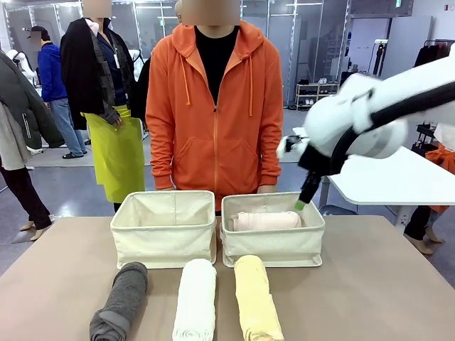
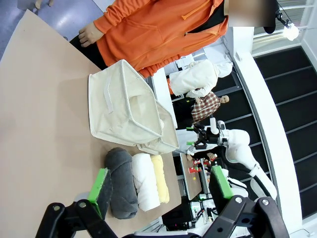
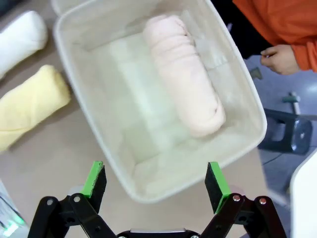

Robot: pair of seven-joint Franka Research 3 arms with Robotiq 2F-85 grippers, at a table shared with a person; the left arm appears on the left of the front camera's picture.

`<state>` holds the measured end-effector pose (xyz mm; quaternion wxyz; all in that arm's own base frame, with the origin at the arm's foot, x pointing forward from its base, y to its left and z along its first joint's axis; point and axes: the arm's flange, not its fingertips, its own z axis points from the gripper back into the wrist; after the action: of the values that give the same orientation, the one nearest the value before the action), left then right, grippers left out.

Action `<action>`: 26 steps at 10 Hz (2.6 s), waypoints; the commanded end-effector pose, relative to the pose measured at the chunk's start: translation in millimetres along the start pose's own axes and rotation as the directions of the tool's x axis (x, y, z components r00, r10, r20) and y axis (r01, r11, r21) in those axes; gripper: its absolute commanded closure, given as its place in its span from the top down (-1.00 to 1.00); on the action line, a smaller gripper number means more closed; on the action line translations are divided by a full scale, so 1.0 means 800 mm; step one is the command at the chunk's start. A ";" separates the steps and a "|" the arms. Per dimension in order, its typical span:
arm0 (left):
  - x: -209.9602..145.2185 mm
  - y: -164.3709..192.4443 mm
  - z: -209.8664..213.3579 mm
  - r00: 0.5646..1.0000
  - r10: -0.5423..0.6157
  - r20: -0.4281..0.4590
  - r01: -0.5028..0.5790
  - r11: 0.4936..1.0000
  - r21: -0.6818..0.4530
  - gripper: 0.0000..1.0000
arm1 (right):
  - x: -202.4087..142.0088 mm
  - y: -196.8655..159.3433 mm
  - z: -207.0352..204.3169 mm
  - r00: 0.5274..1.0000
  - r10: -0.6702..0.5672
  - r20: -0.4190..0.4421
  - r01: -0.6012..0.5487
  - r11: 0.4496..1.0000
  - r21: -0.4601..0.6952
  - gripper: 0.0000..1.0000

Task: Divide the towels into two baskets.
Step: Pick up one hotel-folded towel from the bottom of the table and place it in the Fabric basket indicated by the person.

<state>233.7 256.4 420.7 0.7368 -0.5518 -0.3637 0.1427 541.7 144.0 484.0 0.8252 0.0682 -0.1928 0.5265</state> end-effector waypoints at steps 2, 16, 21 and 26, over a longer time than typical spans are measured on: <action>0.002 -0.003 0.003 1.000 -0.007 0.010 0.007 1.000 -0.020 1.00 | -0.116 -0.001 0.073 0.940 -0.315 0.132 0.282 0.934 0.221 1.00; 0.002 -0.003 0.003 1.000 -0.007 0.010 0.007 1.000 -0.020 1.00 | -0.581 0.060 0.123 0.350 -0.890 0.292 0.581 0.451 0.678 1.00; 0.002 -0.003 0.003 1.000 -0.007 0.010 0.007 1.000 -0.020 1.00 | -0.581 0.060 0.123 0.350 -0.890 0.292 0.581 0.451 0.678 1.00; 0.002 -0.003 0.003 1.000 -0.007 0.010 0.007 1.000 -0.020 1.00 | -0.581 0.060 0.123 0.350 -0.890 0.292 0.581 0.451 0.678 1.00</action>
<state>233.9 256.1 420.9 0.7373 -0.5515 -0.3634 0.1424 306.0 -260.1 383.8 0.8129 0.5109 -0.2735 0.0577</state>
